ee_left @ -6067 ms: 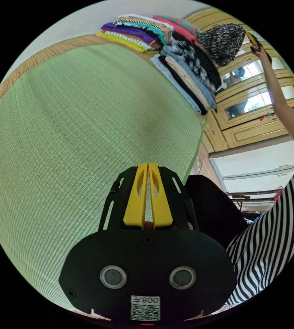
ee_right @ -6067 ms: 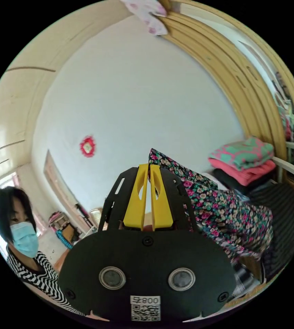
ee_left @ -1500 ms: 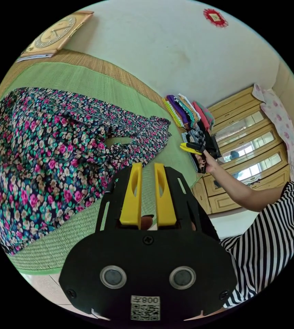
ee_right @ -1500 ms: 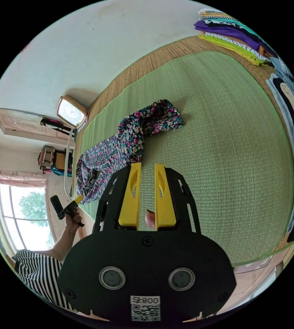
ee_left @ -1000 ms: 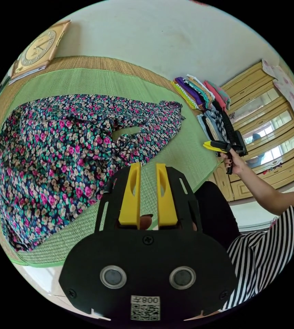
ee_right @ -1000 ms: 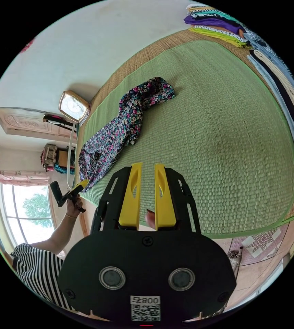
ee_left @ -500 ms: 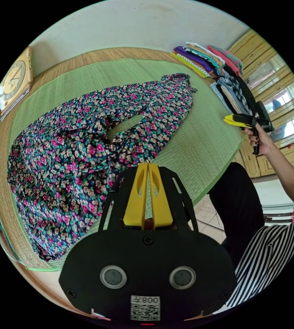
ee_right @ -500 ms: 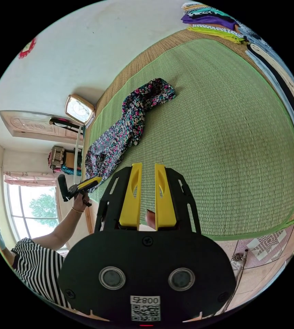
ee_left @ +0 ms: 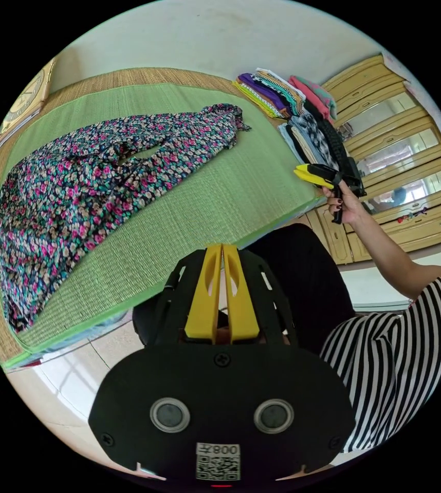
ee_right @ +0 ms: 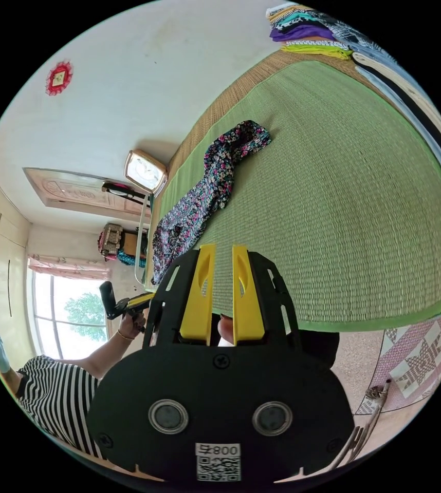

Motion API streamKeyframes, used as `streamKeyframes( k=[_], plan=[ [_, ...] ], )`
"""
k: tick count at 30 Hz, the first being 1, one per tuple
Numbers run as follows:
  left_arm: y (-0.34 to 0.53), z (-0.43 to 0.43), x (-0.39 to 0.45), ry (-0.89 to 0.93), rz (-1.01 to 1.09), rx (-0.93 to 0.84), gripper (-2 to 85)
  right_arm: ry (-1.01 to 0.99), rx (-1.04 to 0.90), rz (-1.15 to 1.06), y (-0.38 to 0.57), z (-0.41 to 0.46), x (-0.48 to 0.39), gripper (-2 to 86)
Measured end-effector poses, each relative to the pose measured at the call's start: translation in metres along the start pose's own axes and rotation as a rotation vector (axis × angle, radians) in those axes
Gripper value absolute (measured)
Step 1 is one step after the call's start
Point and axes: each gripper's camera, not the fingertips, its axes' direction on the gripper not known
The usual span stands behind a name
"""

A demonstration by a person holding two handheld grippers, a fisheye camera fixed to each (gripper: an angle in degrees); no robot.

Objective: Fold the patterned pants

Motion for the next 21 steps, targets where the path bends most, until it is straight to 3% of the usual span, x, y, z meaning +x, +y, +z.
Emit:
streamKeyframes(
  k=[12, 21],
  plan=[
    [-0.074, 0.011, 0.010, -0.041, 0.003, 0.101, 3.9, 0.035, 0.074, -0.059, 0.024, -0.034, -0.011, 7.1],
    [-0.207, 0.066, -0.012, -0.033, 0.043, 0.102, 5.4, 0.256, 0.049, -0.234, -0.092, -0.012, -0.049, 8.1]
  ],
)
